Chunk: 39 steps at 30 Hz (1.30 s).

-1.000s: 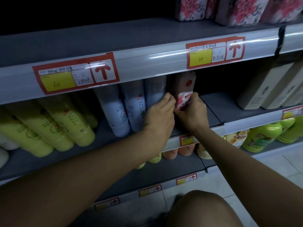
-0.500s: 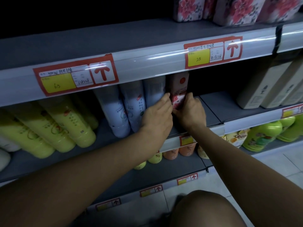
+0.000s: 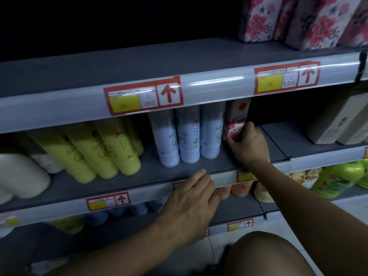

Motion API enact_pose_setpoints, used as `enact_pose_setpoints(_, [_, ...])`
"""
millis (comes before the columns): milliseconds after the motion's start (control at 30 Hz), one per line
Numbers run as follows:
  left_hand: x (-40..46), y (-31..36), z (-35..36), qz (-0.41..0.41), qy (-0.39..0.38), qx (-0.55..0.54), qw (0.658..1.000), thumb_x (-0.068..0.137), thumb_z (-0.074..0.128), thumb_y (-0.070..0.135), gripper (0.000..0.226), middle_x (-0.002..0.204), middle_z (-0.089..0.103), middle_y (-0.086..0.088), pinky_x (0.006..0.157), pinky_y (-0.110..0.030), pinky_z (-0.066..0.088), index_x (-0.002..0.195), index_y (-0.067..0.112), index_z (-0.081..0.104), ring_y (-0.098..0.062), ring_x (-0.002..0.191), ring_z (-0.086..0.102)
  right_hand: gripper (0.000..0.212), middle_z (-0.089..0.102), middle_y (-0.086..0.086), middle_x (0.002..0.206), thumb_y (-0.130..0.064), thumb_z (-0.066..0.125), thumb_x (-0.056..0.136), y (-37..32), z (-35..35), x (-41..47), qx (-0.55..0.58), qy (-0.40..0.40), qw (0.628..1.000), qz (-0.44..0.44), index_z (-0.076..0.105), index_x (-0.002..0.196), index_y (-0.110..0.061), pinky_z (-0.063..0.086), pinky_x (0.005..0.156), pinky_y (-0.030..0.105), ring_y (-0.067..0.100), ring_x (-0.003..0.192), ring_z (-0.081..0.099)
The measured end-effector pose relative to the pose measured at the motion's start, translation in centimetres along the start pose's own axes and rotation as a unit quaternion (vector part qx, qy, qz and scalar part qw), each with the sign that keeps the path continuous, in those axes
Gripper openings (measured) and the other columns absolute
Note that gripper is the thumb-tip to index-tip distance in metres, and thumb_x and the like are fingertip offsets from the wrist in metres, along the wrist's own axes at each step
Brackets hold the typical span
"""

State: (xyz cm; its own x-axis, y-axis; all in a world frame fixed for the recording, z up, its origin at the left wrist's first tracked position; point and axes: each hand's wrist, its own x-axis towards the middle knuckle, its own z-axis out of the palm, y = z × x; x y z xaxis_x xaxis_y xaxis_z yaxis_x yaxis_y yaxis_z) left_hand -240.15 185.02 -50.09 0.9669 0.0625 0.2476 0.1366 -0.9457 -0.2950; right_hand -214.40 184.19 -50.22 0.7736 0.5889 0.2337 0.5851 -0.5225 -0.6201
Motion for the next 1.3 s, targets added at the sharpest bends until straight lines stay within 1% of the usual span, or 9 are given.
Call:
enact_pose_setpoints(100, [-2.1,0.1,-0.7,-0.017,-0.038,-0.025,0.999,0.073,0.063,0.019,0.024,0.098,0.06,-0.01,0.119,-0.047,0.035,0.095,0.012,0.069,-0.032,0.103,0.054,0.058,0.063,0.026,0.114,-0.048,0.078,0.082,-0.4,-0.4,-0.6,-0.011,-0.007,1.0,-0.003,0.051,0.116,-0.008,0.05,0.086,0.047,0.045,0.112,0.058])
enact_pose_setpoints(200, [-3.6,-0.2,-1.6,-0.043,-0.06,-0.071,0.995,0.067,0.069,0.022,0.021,0.094,0.055,-0.005,0.098,-0.04,0.048,0.088,0.017,0.065,-0.026,0.094,0.052,0.05,0.065,0.025,0.114,-0.035,0.074,0.084,-0.4,-0.8,-1.4,-0.028,-0.001,0.999,-0.033,0.053,0.119,-0.006,0.053,0.087,0.049,0.046,0.11,0.06])
enact_pose_setpoints(333, [-4.9,-0.2,-2.8,-0.065,-0.045,-0.089,0.993,0.063,0.074,0.023,0.025,0.092,0.055,-0.001,0.087,-0.036,0.05,0.085,0.021,0.062,-0.023,0.091,0.053,0.043,0.066,0.024,0.114,-0.027,0.068,0.088,-0.4,-2.1,-3.0,-0.055,-0.015,0.998,-0.04,0.054,0.123,-0.006,0.052,0.088,0.048,0.045,0.11,0.058])
enact_pose_setpoints(467, [-5.5,-0.1,-4.8,-0.076,-0.014,-0.079,0.994,0.063,0.072,0.026,0.022,0.087,0.055,0.0,0.083,-0.035,0.044,0.081,0.023,0.06,-0.021,0.085,0.052,0.05,0.065,0.02,0.123,-0.023,0.068,0.088,-0.2,-4.3,-5.0,-0.083,-0.022,0.995,-0.054,0.056,0.133,-0.005,0.049,0.096,0.046,0.04,0.119,0.054])
enact_pose_setpoints(667, [-3.6,-0.2,-9.4,-0.122,0.094,-0.133,0.979,0.081,0.063,0.023,0.003,0.087,0.055,0.001,0.073,-0.039,0.048,0.081,0.021,0.06,-0.021,0.083,0.051,0.033,0.068,0.017,0.109,-0.016,0.072,0.085,-1.3,-9.5,-7.2,-0.106,0.061,0.985,-0.125,0.067,0.115,-0.005,0.052,0.087,0.046,0.038,0.106,0.057])
enact_pose_setpoints(867, [1.7,-0.5,-16.2,-0.114,0.201,-0.16,0.96,0.085,0.058,0.022,0.004,0.09,0.056,0.001,0.076,-0.041,0.047,0.086,0.02,0.061,-0.022,0.086,0.053,0.021,0.063,0.006,0.098,-0.016,0.072,0.084,-3.7,-16.7,-9.0,-0.099,0.169,0.959,-0.205,0.066,0.105,-0.012,0.049,0.077,0.039,0.029,0.097,0.056])
enact_pose_setpoints(1000, [6.1,-0.9,-20.8,-0.127,0.233,-0.199,0.943,0.089,0.059,0.024,0.007,0.096,0.057,0.003,0.081,-0.039,0.049,0.095,0.021,0.061,-0.02,0.092,0.055,0.017,0.064,0.006,0.1,-0.013,0.07,0.087,-4.6,-21.0,-9.2,-0.06,0.229,0.951,-0.198,0.065,0.103,-0.011,0.042,0.074,0.036,0.03,0.099,0.056])
enact_pose_setpoints(1167, [12.5,-2.4,-23.5,-0.187,0.222,-0.3,0.909,0.091,0.065,0.027,0.027,0.118,0.058,0.001,0.09,-0.037,0.05,0.117,0.022,0.059,-0.023,0.106,0.061,0.027,0.06,0.003,0.103,-0.02,0.068,0.09,-5.1,-24.8,-7.5,0.004,0.244,0.961,-0.132,0.06,0.115,-0.01,0.047,0.085,0.038,0.03,0.105,0.058])
enact_pose_setpoints(1300, [17.4,-3.8,-23.2,-0.229,0.178,-0.347,0.892,0.094,0.07,0.036,0.052,0.137,0.05,-0.006,0.102,-0.033,0.046,0.138,0.016,0.049,-0.026,0.124,0.055,0.051,0.062,0.01,0.128,-0.026,0.069,0.091,-5.1,-26.0,-5.0,0.053,0.241,0.963,-0.106,0.052,0.136,-0.01,0.05,0.1,0.051,0.031,0.119,0.059])
